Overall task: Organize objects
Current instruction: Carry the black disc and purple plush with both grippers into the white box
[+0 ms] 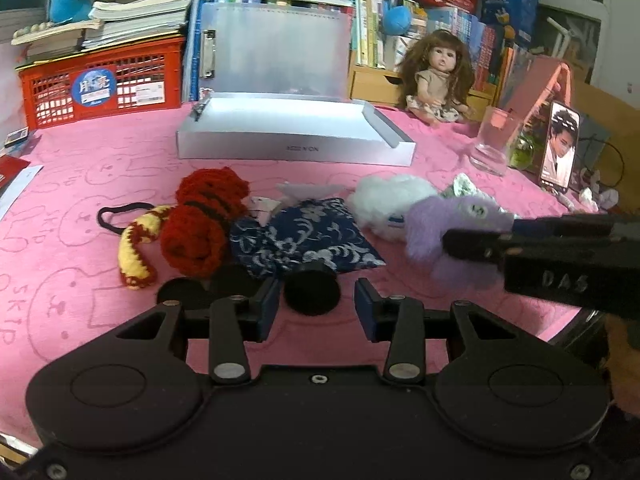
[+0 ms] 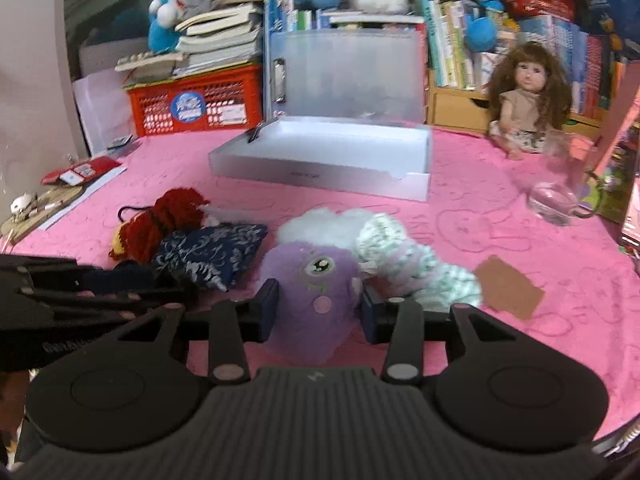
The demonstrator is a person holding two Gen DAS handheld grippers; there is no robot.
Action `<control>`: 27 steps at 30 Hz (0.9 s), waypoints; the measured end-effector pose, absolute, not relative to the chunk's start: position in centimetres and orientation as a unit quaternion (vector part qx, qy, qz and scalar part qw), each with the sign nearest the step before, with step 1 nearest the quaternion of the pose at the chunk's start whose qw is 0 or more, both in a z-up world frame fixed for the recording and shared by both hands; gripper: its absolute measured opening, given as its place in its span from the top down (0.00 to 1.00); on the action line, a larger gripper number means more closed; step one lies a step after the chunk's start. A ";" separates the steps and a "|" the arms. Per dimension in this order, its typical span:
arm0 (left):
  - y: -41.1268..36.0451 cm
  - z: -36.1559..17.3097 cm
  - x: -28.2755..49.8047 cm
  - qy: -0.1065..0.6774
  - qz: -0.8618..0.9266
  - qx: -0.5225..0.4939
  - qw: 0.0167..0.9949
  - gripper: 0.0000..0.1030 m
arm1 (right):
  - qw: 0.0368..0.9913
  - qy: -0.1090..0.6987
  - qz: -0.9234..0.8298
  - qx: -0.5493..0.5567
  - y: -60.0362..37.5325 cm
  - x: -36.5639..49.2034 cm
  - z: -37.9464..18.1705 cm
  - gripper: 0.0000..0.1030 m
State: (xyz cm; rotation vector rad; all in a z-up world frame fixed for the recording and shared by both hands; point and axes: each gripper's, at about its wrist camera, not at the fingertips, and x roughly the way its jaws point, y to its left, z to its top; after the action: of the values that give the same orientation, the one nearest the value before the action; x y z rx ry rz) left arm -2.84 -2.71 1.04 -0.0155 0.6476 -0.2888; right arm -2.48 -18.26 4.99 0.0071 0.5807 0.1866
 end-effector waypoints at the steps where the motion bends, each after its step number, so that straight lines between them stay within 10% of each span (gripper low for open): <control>1: -2.9 0.9 -2.7 0.317 -0.139 -0.004 0.938 0.62 | 0.955 0.284 0.089 0.004 -18.4 -2.5 5.1 0.56; 27: -2.2 5.5 -2.2 0.252 -0.121 -0.004 0.960 0.70 | 0.964 0.253 0.072 0.030 -19.1 -1.7 7.2 0.56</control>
State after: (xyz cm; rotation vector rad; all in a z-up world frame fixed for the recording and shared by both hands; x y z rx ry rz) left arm -2.25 -2.16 5.49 -0.0080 0.5111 -0.2444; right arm -1.70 -19.05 7.16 0.0601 0.5130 0.1458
